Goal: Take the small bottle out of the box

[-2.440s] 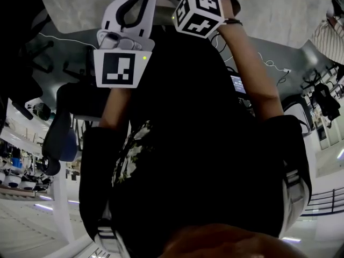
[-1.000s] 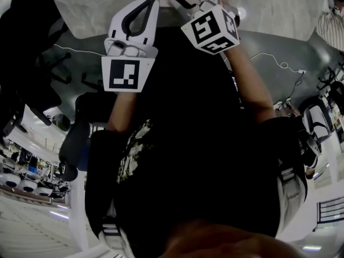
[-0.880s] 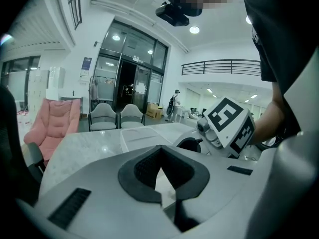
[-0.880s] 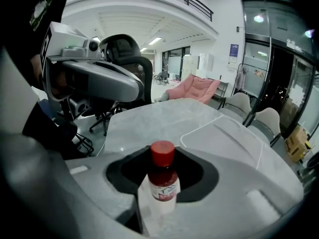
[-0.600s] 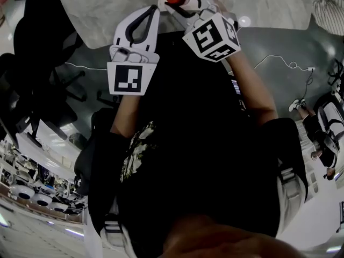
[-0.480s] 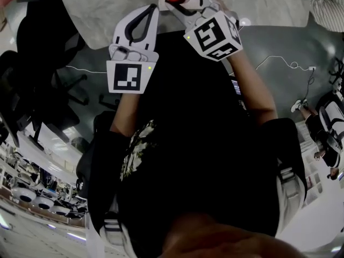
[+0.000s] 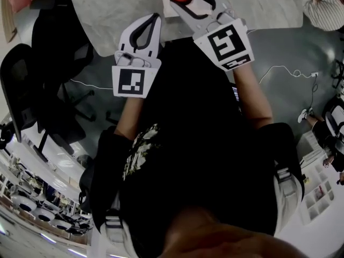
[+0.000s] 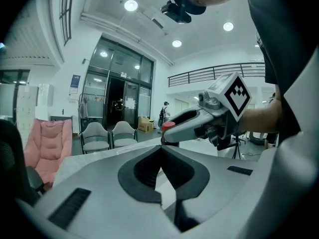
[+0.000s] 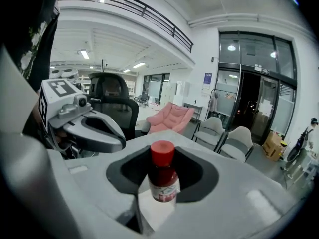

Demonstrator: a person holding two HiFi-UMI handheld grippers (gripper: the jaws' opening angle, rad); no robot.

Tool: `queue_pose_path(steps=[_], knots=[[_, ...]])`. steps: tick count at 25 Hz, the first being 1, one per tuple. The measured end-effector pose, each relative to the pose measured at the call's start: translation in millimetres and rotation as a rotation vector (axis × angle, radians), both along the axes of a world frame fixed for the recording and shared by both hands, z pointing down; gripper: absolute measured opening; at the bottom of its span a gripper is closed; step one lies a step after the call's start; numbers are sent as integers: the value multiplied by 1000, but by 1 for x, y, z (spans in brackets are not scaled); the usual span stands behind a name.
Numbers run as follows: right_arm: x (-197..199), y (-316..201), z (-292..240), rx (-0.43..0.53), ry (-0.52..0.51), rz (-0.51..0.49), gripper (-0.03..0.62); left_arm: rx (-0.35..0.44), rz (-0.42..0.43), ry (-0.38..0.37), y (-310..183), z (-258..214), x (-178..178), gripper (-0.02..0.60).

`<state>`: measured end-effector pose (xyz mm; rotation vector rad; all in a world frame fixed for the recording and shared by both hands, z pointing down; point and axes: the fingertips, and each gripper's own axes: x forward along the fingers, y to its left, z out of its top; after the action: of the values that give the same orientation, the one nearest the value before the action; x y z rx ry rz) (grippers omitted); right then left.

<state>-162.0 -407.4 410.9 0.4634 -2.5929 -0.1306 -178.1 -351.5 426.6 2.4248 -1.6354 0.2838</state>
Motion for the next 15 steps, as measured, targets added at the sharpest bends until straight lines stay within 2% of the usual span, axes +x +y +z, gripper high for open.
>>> queue_pose_path(steps=[8,15], knots=[[8,-5,-63,20,-157,27,143,69,-2,-57,-9,-35,-4,11],[29,-24,-100,43,-236,20,143,141,-21,-69,-34,-66,8,11]])
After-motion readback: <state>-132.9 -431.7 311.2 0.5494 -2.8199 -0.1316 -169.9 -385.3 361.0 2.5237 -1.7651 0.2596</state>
